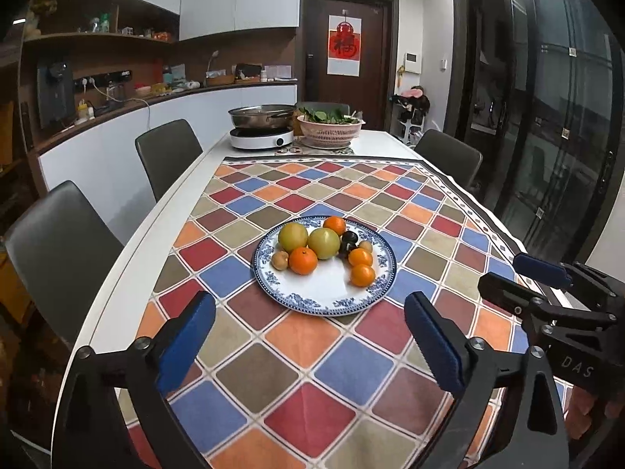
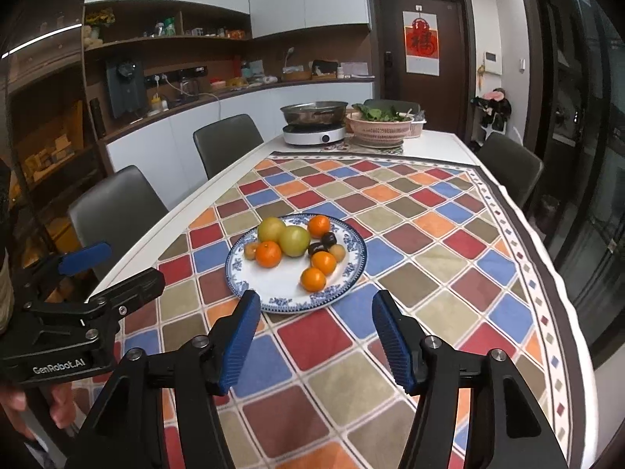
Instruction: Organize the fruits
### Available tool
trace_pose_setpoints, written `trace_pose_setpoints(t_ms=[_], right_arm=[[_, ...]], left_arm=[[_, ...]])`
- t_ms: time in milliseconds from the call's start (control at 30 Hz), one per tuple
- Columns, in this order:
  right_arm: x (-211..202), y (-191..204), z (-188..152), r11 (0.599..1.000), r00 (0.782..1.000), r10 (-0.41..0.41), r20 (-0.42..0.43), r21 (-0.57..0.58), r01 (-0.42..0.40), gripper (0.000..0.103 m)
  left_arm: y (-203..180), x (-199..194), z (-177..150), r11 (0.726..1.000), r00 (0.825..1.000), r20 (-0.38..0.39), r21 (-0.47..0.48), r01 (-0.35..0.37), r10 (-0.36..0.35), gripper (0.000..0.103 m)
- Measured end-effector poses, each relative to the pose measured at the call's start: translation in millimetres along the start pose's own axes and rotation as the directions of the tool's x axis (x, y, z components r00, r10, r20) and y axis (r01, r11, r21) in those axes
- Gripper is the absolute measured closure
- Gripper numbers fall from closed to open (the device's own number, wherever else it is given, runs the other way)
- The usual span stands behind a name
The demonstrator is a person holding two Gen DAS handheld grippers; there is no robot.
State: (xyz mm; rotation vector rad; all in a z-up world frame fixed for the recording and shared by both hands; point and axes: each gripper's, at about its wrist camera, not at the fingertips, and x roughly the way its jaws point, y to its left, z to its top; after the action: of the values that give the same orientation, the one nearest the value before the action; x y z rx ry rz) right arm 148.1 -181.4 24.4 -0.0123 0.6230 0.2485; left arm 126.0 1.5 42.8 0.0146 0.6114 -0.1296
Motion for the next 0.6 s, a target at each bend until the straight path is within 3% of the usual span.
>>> trace_pose_setpoints(t_ms=[133, 600], right_arm=[[-17.3, 0.8, -8.9, 1.000, 1.000, -0.010, 0.015, -0.001, 0.010, 0.036], [-62.9, 4.3, -32.3, 0.999, 0.998, -0.037, 0.057, -0.004, 0.037, 0.036]], left_arm=[[-4.9, -16.9, -6.1, 1.000, 1.000, 0.016, 0.010, -0.004, 0.004, 0.003], [-14.1, -58.0, -23.3, 0.999, 0.997, 0.064, 0.020, -0.032, 0.031, 0.000]])
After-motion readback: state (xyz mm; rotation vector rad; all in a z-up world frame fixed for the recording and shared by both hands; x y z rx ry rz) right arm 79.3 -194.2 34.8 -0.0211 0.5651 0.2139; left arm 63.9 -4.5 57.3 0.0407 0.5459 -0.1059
